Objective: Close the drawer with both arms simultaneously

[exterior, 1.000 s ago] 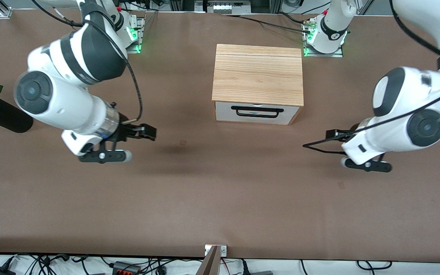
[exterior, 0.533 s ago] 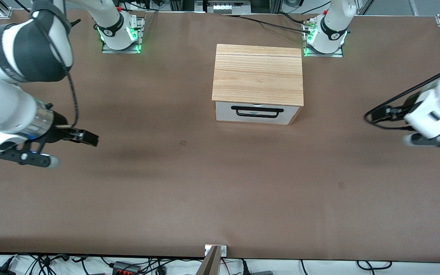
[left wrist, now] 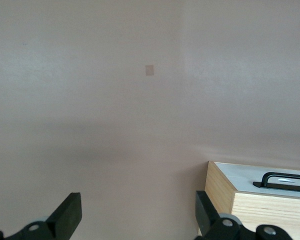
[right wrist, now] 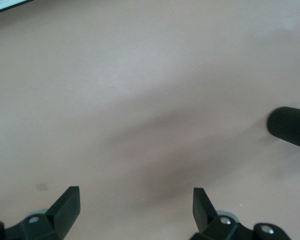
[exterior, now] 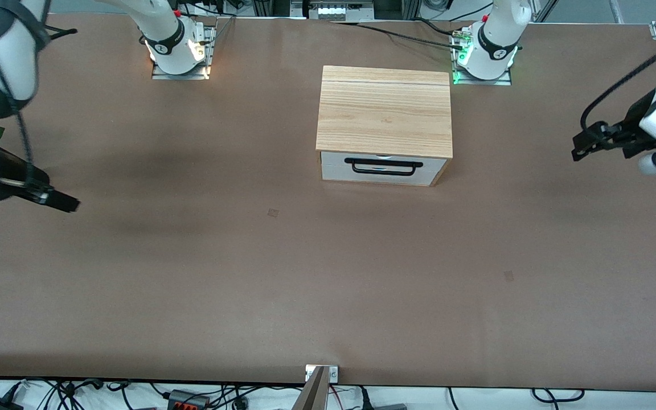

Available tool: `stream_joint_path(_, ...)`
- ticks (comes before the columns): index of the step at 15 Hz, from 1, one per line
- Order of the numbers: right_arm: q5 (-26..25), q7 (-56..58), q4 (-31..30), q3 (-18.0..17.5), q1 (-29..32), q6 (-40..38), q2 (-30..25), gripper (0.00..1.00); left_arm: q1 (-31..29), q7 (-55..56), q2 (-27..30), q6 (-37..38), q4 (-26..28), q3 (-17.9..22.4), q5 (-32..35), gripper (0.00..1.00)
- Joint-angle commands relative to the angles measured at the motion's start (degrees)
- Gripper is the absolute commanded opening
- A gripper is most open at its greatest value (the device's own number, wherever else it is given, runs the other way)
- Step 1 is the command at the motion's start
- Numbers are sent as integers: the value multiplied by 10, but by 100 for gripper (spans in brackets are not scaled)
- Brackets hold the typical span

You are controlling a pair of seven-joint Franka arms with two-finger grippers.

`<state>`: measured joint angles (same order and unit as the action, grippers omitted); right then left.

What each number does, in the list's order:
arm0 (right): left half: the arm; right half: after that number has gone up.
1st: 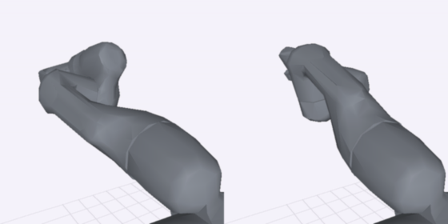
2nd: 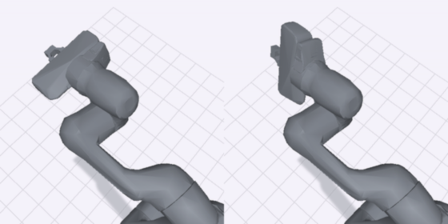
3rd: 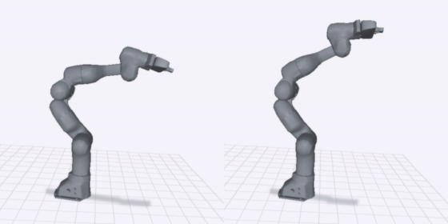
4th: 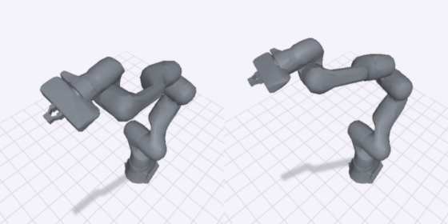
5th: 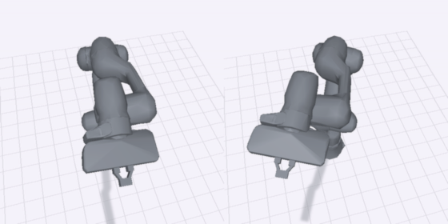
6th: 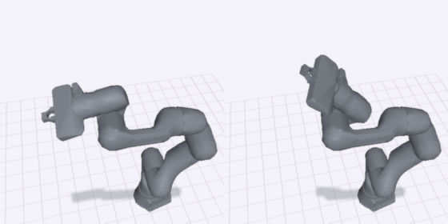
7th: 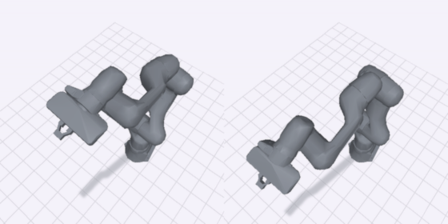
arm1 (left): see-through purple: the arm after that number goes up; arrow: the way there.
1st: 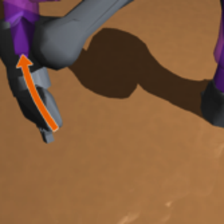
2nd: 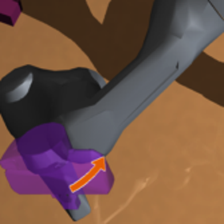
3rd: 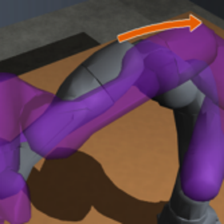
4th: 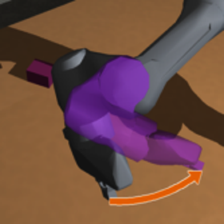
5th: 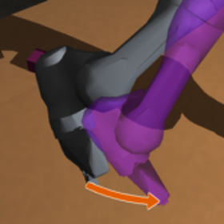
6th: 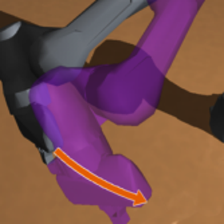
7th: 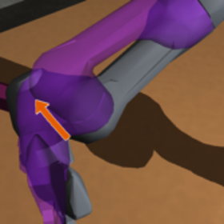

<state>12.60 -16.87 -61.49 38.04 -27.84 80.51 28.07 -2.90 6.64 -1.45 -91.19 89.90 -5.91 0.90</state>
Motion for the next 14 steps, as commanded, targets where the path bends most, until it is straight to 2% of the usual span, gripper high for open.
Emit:
stream_joint_path(1,-7,-4,-13,24,-19,-15,-30,100,-33,8,36,-28,45,-51,-3,100)
stream_joint_path(4,14,-6,-19,53,-9,-22,-36,100,-31,2,33,-22,45,-44,-3,100)
stream_joint_path(5,40,-4,-19,49,7,-23,-46,100,-33,1,29,-15,43,-44,-2,100)
stream_joint_path(6,44,3,-30,42,16,-22,-56,100,-38,0,18,-13,33,-45,4,100)
stream_joint_path(7,40,8,-66,17,23,-8,-81,100,-38,0,13,-10,28,-45,5,100)
stream_joint_path(8,22,10,-114,-26,42,25,-127,100,-38,0,13,-8,28,-45,6,100)
stream_joint_path(9,-19,10,-176,-86,67,61,-173,100,-38,-1,13,-2,28,-46,6,100)
stream_joint_path(10,-80,9,-229,-152,86,90,-214,100,-38,-9,13,-2,28,-46,5,100)
stream_joint_path(11,-148,4,-290,-234,119,124,-250,100,-39,-24,13,-3,28,-46,4,100)
stream_joint_path(12,-172,0,-323,-315,172,147,-269,100,-39,-30,13,-3,29,-47,2,100)
stream_joint_path(13,-170,4,-335,-381,236,144,-279,100,-38,-30,13,-5,29,-49,1,100)
stream_joint_path(14,-170,9,-335,-426,271,117,-282,100,-37,-29,13,-6,29,-52,2,100)
